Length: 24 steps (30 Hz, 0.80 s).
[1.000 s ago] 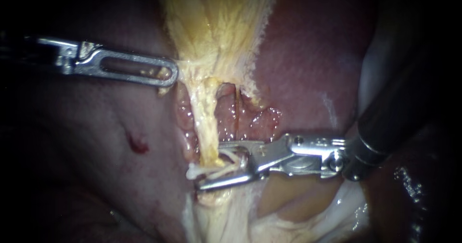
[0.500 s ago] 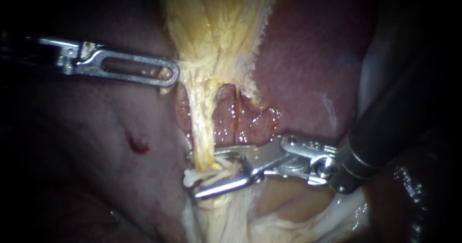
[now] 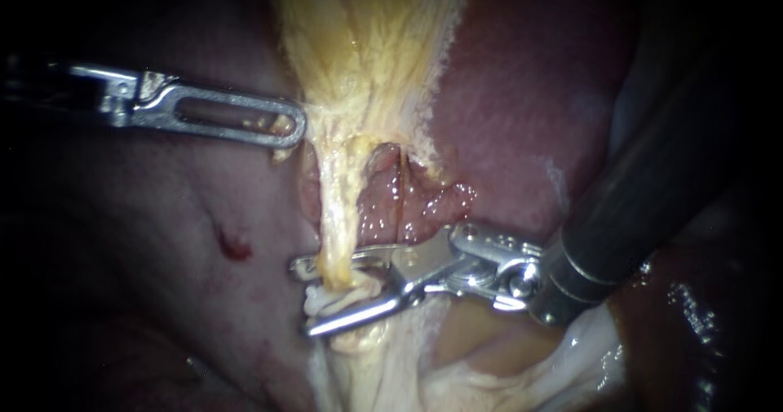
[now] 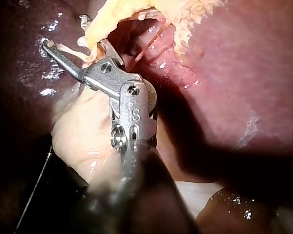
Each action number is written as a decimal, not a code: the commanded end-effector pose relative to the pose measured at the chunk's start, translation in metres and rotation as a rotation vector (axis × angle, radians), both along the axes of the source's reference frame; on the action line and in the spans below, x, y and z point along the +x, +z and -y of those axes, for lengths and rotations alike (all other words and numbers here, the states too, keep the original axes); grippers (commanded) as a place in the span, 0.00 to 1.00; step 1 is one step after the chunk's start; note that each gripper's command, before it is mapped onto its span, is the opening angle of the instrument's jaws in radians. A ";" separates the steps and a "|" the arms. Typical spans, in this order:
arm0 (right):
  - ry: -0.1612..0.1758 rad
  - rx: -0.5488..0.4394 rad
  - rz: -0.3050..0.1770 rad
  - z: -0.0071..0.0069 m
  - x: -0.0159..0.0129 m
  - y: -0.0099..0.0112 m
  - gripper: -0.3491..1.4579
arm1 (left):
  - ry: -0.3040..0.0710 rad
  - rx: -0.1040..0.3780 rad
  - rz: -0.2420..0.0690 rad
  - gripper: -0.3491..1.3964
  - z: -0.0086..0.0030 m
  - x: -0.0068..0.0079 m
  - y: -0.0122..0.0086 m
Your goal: Clipping second clip left tube
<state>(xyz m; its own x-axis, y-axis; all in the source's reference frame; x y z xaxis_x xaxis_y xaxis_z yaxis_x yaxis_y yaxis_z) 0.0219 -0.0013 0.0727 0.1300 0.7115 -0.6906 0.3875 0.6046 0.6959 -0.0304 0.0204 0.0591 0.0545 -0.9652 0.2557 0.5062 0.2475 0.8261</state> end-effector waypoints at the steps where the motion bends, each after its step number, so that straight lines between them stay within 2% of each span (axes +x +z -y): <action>1: -0.004 -0.001 -0.003 0.0000 0.0000 0.0000 0.47 | 0.000 0.000 0.000 0.00 0.0000 0.0000 0.0000; 7: -0.022 -0.001 -0.014 0.0007 -0.0004 -0.0010 0.47 | 0.000 0.000 0.000 0.00 0.0000 0.0001 0.0000; 14: -0.047 -0.003 -0.033 0.0021 -0.0001 -0.0034 0.47 | 0.000 0.000 0.000 0.00 0.0000 0.0001 -0.0001; 19: -0.055 -0.003 -0.040 0.0029 0.0003 -0.0050 0.47 | 0.001 0.000 0.000 0.00 0.0000 0.0001 0.0000; 24: -0.057 -0.003 -0.042 0.0031 0.0004 -0.0055 0.46 | 0.001 0.000 0.000 0.00 -0.0001 0.0001 0.0000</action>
